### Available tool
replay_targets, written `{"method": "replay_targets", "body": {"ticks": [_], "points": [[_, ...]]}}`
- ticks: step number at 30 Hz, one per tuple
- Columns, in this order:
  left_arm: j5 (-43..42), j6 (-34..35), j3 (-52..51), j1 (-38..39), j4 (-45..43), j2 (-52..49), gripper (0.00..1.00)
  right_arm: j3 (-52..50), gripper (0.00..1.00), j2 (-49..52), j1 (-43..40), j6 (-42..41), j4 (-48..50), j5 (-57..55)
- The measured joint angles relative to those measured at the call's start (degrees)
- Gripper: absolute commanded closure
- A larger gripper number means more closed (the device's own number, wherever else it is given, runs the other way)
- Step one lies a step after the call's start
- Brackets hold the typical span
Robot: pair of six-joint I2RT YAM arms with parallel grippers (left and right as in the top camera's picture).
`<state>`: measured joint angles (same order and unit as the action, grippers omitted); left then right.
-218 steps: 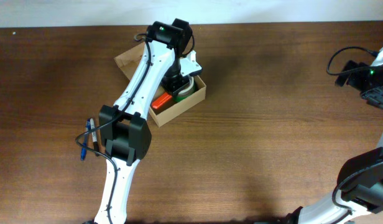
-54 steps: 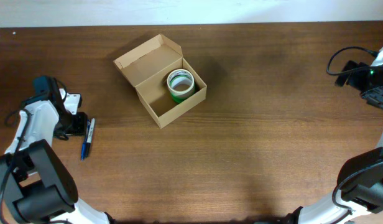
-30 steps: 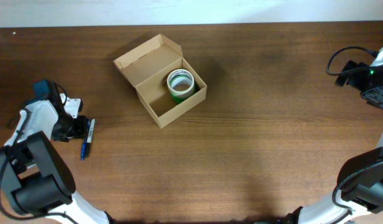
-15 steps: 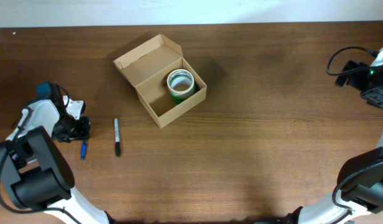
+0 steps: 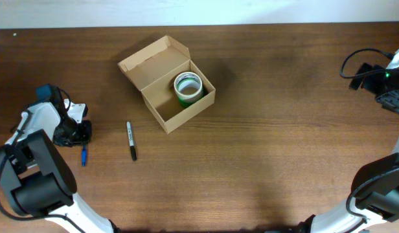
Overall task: Pack container
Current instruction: 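Grasp the blue pen with the left gripper and lift it, then carry the blue pen into the box and lower it beside the tapes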
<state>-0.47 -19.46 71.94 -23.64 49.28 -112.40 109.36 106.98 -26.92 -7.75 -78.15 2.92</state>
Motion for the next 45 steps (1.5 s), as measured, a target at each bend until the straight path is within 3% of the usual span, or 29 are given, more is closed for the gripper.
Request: {"method": "replay_targets", "body": {"ticks": [6,15,22,32,36,39,45], "points": [[-0.7,2.4,9.8,0.3,12.6,-2.3,0.98,0.0,0.01,0.0,0.0,0.0,0.0,0.0],[-1.1,6.6,47.8,3.9,30.1,-2.5,0.99,0.0,0.01,0.0,0.0,0.0,0.0,0.0],[-4.1,13.9,69.8,14.5,38.0,-2.2,0.98,0.0,0.01,0.0,0.0,0.0,0.0,0.0],[-3.7,26.4,72.8,36.1,38.8,-3.2,0.98,0.0,0.01,0.0,0.0,0.0,0.0,0.0],[-2.9,28.0,72.8,41.5,37.7,-5.6,0.98,0.0,0.01,0.0,0.0,0.0,0.0,0.0],[-2.3,24.7,72.8,44.0,37.5,-8.8,0.98,0.0,0.01,0.0,0.0,0.0,0.0,0.0],[-0.2,11.0,72.8,46.7,40.5,-16.5,0.98,0.0,0.01,0.0,0.0,0.0,0.0,0.0]]}}
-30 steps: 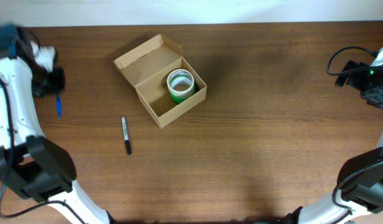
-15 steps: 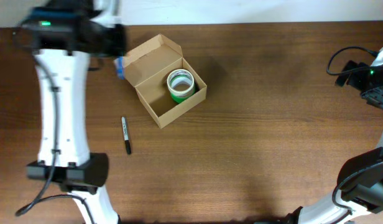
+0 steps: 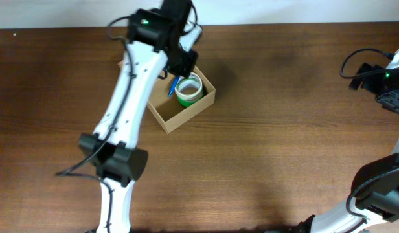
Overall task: Pack container
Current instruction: 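Carry the blue pen into the box and lower it beside the tapes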
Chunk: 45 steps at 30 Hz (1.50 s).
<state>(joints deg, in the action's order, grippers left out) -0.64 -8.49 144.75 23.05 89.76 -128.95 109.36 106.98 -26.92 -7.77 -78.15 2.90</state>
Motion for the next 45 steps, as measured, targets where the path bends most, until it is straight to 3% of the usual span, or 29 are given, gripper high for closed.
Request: {"method": "replay_targets", "body": {"ticks": [11,16,33,45], "points": [[1.6,-19.2,-1.8,0.1,3.5,-6.4,0.98,0.0,0.01,0.0,0.0,0.0,0.0,0.0],[0.2,-23.2,-3.5,0.1,0.3,-6.4,0.98,0.0,0.01,0.0,0.0,0.0,0.0,0.0],[-3.3,-24.5,-15.5,2.2,-5.4,-6.4,0.98,0.0,0.01,0.0,0.0,0.0,0.0,0.0],[-3.5,-23.4,-16.9,5.3,-8.0,-6.4,0.98,0.0,0.01,0.0,0.0,0.0,0.0,0.0]]}}
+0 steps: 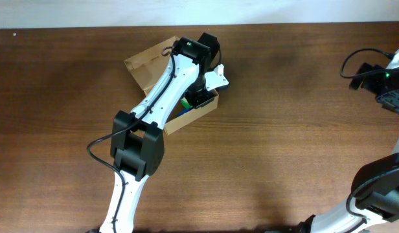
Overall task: Pack container
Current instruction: 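Carry the blue pen into the box and lower it beside the tapes, then release the pen and withdraw the left gripper from the box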
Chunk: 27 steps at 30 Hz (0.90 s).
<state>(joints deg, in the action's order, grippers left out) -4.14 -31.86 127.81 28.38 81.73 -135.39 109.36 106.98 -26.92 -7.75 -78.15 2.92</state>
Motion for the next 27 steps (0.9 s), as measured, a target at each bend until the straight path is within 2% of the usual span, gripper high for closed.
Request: {"method": "replay_targets", "body": {"ticks": [3,5,6,7,15,21,27], "points": [[0.0,0.0,0.0,0.0,0.0,0.0,0.98,0.0,0.01,0.0,0.0,0.0,0.0,0.0],[0.0,0.0,0.0,0.0,0.0,0.0,0.75,0.0,0.01,0.0,0.0,0.0,0.0,0.0],[0.0,0.1,-0.1,0.0,0.0,0.0,0.66,0.0,0.01,0.0,0.0,0.0,0.0,0.0],[0.2,0.0,-0.1,0.0,0.0,0.0,0.64,0.0,0.01,0.0,0.0,0.0,0.0,0.0],[2.6,1.3,0.0,0.0,3.9,0.0,0.65,0.0,0.01,0.0,0.0,0.0,0.0,0.0],[4.6,1.5,3.8,0.0,8.0,0.2,0.65,0.0,0.01,0.0,0.0,0.0,0.0,0.0],[8.1,4.0,5.1,-1.2,10.3,7.1,0.56,0.0,0.01,0.0,0.0,0.0,0.0,0.0]]}}
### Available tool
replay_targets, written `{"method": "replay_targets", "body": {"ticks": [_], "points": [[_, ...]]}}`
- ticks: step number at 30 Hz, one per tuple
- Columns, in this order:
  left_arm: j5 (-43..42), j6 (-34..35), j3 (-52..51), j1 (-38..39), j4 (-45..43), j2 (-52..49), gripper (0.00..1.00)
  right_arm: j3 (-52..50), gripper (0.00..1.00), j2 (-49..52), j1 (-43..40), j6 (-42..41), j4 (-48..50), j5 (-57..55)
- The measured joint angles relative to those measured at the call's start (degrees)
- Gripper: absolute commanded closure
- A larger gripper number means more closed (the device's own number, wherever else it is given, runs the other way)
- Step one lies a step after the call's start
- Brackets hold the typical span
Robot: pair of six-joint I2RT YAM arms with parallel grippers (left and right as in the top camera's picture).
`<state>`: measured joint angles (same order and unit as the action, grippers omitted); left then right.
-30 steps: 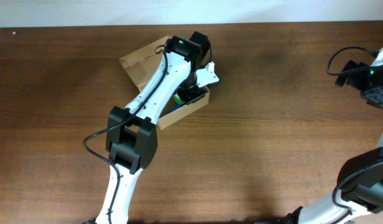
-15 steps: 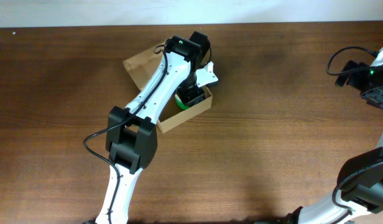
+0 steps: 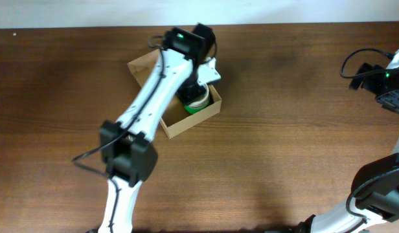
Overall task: Pack container
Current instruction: 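Release the pen and withdraw the left gripper from the box, then lower the left gripper onto the black Sharpie marker and grasp it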
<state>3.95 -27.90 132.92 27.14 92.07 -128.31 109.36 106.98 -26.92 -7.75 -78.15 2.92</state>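
An open cardboard box (image 3: 175, 124) sits at the back middle of the table, its flap (image 3: 142, 65) folded out to the left. A green tape roll (image 3: 195, 100) stands inside it at the right end. My left arm reaches from the front edge over the box, and my left gripper (image 3: 201, 81) hangs just above the roll. Its fingers are too dark and too small to tell open from shut. No pen or marker shows; the arm covers part of the box's inside. My right gripper (image 3: 390, 98) rests at the far right edge, far from the box.
Cables and the right arm's base (image 3: 368, 68) crowd the far right edge. The left arm's elbow (image 3: 125, 158) stands over the table's left middle. The brown wooden table (image 3: 284, 142) stretches to the right of the box.
My left wrist has drawn back toward the far side of the box and its elbow has shifted left. The blue pen seen low in the box no longer shows. The right arm has not moved.
My left gripper was at the far left beside a blue pen, with a black marker lying nearby. Then it was over the box with the blue pen inside beside the tape roll. Later it was low in the box, which had shifted slightly right. Now it hangs above the roll.
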Motion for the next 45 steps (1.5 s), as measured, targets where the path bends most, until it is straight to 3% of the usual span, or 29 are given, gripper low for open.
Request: {"method": "replay_targets", "body": {"ticks": [5,8,10,11,15,17,24,31,39,45], "points": [[1.4,3.3,-0.4,-6.0,-1.4,10.2,0.44,0.0,0.01,0.0,0.0,0.0,0.0,0.0],[2.0,5.0,-6.8,-12.0,-5.0,18.8,0.31,0.0,0.01,0.0,0.0,0.0,0.0,0.0],[2.4,6.1,-14.4,-16.9,-8.0,25.6,0.3,0.0,0.01,0.0,0.0,0.0,0.0,0.0],[2.6,6.8,-18.6,-19.2,-9.0,28.8,0.31,0.0,0.01,0.0,0.0,0.0,0.0,0.0],[2.1,12.7,-34.4,-27.8,-11.4,38.4,0.67,0.0,0.01,0.0,0.0,-0.1,0.0,0.0],[0.2,15.7,-41.4,-31.2,-13.4,40.3,0.71,0.0,0.01,0.0,0.0,0.0,0.0,0.0],[-4.8,32.0,-61.0,-29.5,-30.8,39.3,0.76,0.0,0.01,0.0,0.0,0.0,0.0,0.0],[-3.9,46.1,-68.1,-23.8,-39.6,38.6,0.78,0.0,0.01,0.0,0.0,0.0,0.0,0.0],[-3.3,51.4,-70.2,-23.8,-43.3,31.3,0.78,0.0,0.01,0.0,0.0,0.0,0.0,0.0],[-3.3,52.0,-70.2,-23.8,-46.3,26.5,0.7,0.0,0.01,0.0,0.0,0.0,0.0,0.0]]}}
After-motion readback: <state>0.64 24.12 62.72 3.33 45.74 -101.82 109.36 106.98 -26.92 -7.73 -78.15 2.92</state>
